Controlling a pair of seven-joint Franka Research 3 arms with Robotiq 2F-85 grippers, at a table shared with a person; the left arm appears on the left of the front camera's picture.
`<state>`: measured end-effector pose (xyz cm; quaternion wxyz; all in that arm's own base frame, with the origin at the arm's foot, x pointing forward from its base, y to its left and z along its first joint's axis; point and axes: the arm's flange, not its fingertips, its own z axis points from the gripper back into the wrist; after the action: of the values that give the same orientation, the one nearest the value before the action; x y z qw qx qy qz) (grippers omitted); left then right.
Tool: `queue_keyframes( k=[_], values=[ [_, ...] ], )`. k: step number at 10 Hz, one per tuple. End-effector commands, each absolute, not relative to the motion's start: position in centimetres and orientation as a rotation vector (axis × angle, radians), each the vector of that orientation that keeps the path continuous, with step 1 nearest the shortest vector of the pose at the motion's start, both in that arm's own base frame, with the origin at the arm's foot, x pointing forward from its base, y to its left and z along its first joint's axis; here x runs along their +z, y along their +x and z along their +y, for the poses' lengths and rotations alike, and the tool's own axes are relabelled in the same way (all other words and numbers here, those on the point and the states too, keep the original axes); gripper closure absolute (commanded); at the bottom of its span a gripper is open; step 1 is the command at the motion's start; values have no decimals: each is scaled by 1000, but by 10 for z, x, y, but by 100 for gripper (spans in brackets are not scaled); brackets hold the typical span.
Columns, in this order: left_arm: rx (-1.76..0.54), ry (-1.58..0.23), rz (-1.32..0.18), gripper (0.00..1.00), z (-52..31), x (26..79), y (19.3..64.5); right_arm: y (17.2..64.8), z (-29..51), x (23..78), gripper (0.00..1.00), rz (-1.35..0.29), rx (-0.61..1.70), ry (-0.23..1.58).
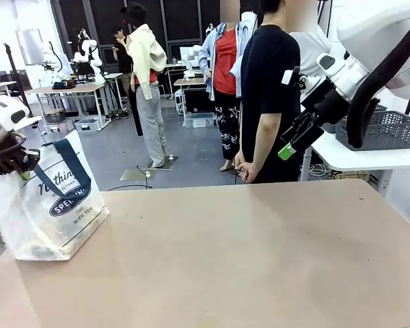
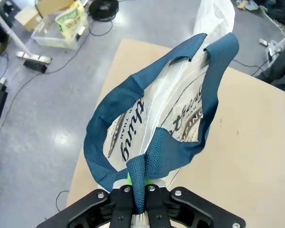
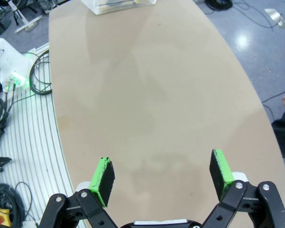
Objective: Transfer purchased items from the store into the shopping bag.
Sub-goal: Move the Reusable shopping bag to the right side of the table.
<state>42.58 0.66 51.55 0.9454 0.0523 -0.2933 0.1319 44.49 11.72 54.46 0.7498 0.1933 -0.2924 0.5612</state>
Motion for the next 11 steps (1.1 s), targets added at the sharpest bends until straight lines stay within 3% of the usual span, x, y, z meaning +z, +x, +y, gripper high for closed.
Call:
queue_keyframes(
  k=[1,4,9,11],
  values=[
    [277,120,-602,100,10,519,436,444,118,544,0,-620,1216,414],
    [277,120,-602,100,10,519,436,444,118,544,0,-620,1216,414],
    [287,83,-603,0,8,536,430,444,118,544,0,-620,1216,414],
    [252,69,-636,0,3,560,422,444,118,544,0,-620,1216,414]
  ],
)
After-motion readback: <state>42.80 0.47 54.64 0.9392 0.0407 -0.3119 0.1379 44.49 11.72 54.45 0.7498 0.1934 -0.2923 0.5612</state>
